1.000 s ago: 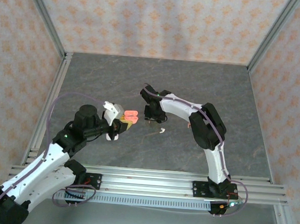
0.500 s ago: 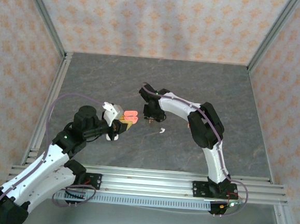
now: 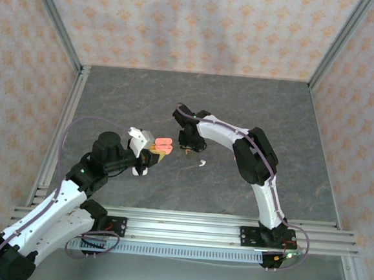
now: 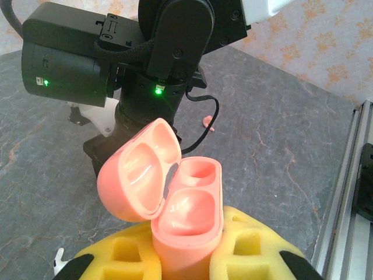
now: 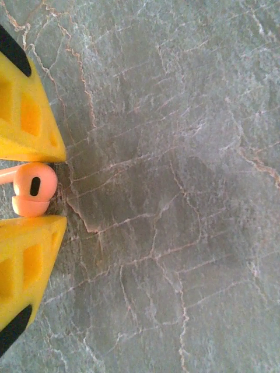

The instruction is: Insert wireless bluetooth earbuds into charging case

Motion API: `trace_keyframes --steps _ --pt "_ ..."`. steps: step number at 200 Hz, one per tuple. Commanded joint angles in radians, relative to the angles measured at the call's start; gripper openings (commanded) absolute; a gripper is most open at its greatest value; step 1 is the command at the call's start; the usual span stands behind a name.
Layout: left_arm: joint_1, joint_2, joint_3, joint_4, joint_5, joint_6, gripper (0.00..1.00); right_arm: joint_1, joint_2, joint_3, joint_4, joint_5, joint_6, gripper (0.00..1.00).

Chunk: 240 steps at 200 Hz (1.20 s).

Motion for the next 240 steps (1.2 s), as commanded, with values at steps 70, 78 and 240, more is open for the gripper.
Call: trace_keyframes --steps 70,78,240 --pt "0.003 0.001 -0.019 0.049 0.007 -0.015 0.00 -0.001 -0.008 -0.002 -0.057 0.037 -0.038 0.21" --pt "0.002 0.003 -0.025 0.057 0.006 -0.019 0.00 -0.001 -0.022 -0.006 -0.054 0.048 -0.045 0.21" --pt "-0.012 0.043 -0.072 0.300 -0.031 -0.219 0.00 0.016 -0.462 -0.281 0.228 0.284 -0.065 0.15"
